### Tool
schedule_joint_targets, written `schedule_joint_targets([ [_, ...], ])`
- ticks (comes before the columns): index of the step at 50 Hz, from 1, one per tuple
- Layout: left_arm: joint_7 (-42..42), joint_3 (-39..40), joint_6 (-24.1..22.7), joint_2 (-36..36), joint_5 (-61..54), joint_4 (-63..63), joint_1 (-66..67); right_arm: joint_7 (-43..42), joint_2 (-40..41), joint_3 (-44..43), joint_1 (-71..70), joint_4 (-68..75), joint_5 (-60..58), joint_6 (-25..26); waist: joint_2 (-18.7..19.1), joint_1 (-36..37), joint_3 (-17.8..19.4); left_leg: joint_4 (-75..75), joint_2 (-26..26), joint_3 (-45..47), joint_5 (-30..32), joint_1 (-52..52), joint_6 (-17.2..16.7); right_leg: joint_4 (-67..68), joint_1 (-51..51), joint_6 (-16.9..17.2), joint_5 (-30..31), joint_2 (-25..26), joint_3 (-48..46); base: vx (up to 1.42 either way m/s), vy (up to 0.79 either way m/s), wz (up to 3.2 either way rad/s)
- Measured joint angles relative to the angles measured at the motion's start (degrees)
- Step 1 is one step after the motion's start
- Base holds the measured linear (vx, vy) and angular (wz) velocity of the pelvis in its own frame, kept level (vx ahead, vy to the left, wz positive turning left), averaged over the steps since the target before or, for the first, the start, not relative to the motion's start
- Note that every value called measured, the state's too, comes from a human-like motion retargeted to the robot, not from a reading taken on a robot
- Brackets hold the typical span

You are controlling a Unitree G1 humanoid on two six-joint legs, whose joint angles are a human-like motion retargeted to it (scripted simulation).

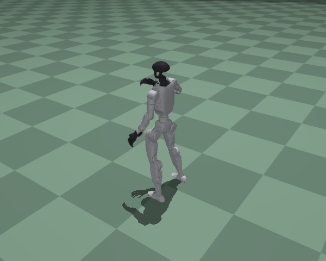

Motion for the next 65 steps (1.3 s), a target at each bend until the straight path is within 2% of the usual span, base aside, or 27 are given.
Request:
schedule_joint_targets([
  [5,-1.8,-3.4,0.5,-0.3,0.1,1.9,-1.6,8.5,0.9,1.3,-0.6,3.9,5.5,2.9,0.6,0.2,-1.0,-3.4,0.0,-1.2,1.9,2.1,-0.7,-2.6,1.8,0.2,1.3,0.4,0.8,0.00,0.00,0.00],
  [8,-3.5,-3.8,0.9,-0.3,1.4,2.4,-1.8,11.4,0.1,1.4,-1.3,5.7,-0.1,4.3,0.8,0.6,-1.1,-2.9,0.0,-1.1,1.7,1.9,-0.6,-2.7,1.8,0.2,1.3,0.4,0.9,0.00,0.00,0.00],
  [14,-4.0,-2.9,1.0,0.2,1.5,2.4,-0.9,9.6,-0.8,0.0,-1.6,8.3,-12.6,4.4,1.1,1.2,-0.4,-2.8,0.1,-1.1,1.8,1.5,-0.5,-3.1,1.7,0.3,1.7,0.6,0.9,0.00,0.00,0.00],
  [21,-3.7,-1.5,1.3,0.4,0.1,3.9,0.6,7.2,0.1,-1.8,-1.5,11.6,-11.8,4.2,1.1,1.4,1.7,-3.4,0.5,-1.8,2.7,0.2,-0.7,-4.4,1.1,0.4,2.6,0.9,0.0,0.00,0.00,0.00],
  [28,-3.7,-0.4,1.1,0.7,-1.3,2.4,1.3,4.5,1.5,0.9,-6.1,20.8,-12.7,4.9,0.9,3.0,6.5,-3.8,1.1,-1.9,3.9,-3.0,-0.9,-6.5,-1.2,0.7,4.4,1.4,-0.3,-0.08,-0.06,0.03],
  [35,-1.9,-1.0,-0.9,1.4,-6.9,-2.9,-0.1,-5.0,4.6,8.3,-18.1,42.3,-18.2,6.0,1.1,5.8,15.8,-4.0,1.7,-1.5,6.2,-9.5,-1.3,-8.0,-7.5,1.1,7.6,2.2,0.2,-0.18,-0.08,-0.02],
  [40,0.2,-2.6,-2.7,1.9,-11.5,-7.4,-2.8,-14.1,6.6,13.8,-31.3,62.7,-23.5,8.5,2.5,6.6,24.6,-4.8,1.8,-2.6,9.4,-17.3,-2.1,-8.3,-14.8,1.6,10.5,2.2,-0.6,-0.26,-0.08,0.26],
  [42,1.4,-3.7,-3.8,2.3,-12.8,-9.9,-3.2,-17.8,6.9,16.5,-37.2,70.9,-24.6,9.5,3.3,6.0,27.0,-5.3,1.8,-3.6,11.1,-22.1,-2.7,-8.1,-19.4,1.7,11.8,2.2,-1.4,-0.29,-0.08,0.53],
  [46,4.2,-6.8,-6.3,3.3,-14.3,-15.1,-2.2,-23.8,6.6,23.3,-49.1,86.9,-25.6,11.4,5.3,3.8,27.5,-6.2,1.9,-6.0,15.1,-35.3,-4.3,-7.5,-32.0,2.0,14.7,2.1,-3.2,-0.27,-0.06,0.61],
  [48,5.3,-7.2,-8.0,3.6,-12.5,-17.1,-1.1,-26.5,6.5,26.8,-54.9,93.6,-24.7,13.1,6.5,3.0,27.5,-8.1,2.9,-6.8,18.3,-41.0,-6.0,-7.7,-38.1,3.2,17.7,3.0,-4.2,-0.26,-0.16,0.32],
  [50,2.8,-6.6,-9.5,4.3,-9.4,-19.0,0.9,-27.4,6.7,26.4,-59.9,99.6,-25.1,13.0,7.8,2.9,27.5,3.0,5.0,-7.3,14.0,-52.3,-10.2,-2.4,-46.2,3.5,17.0,5.6,-6.7,-0.22,-0.27,0.04],
  [57,-0.3,-5.7,-10.5,5.2,-26.0,-24.5,6.3,-30.6,5.9,29.6,-80.0,114.5,-13.3,15.6,8.4,0.1,27.5,5.7,4.0,-7.9,17.5,-72.6,-10.2,0.3,-66.3,3.5,20.9,5.1,-7.4,-0.10,-0.03,0.18],
  [60,-3.0,-3.9,-10.4,5.3,-31.6,-25.9,8.8,-33.8,3.0,32.1,-85.2,114.6,-7.4,14.5,9.4,-0.2,27.5,7.9,3.7,-8.4,18.1,-79.8,-10.2,2.6,-73.3,3.5,21.4,5.0,-7.9,-0.02,-0.01,0.14],
  [65,-3.9,-4.1,-10.1,4.6,-35.2,-25.5,9.2,-33.3,2.5,34.1,-92.5,118.0,-11.0,16.0,10.6,-0.2,27.5,8.2,3.3,-8.0,19.3,-86.6,-10.2,3.8,-80.8,3.5,22.3,4.6,-7.8,0.04,0.00,0.12],
])
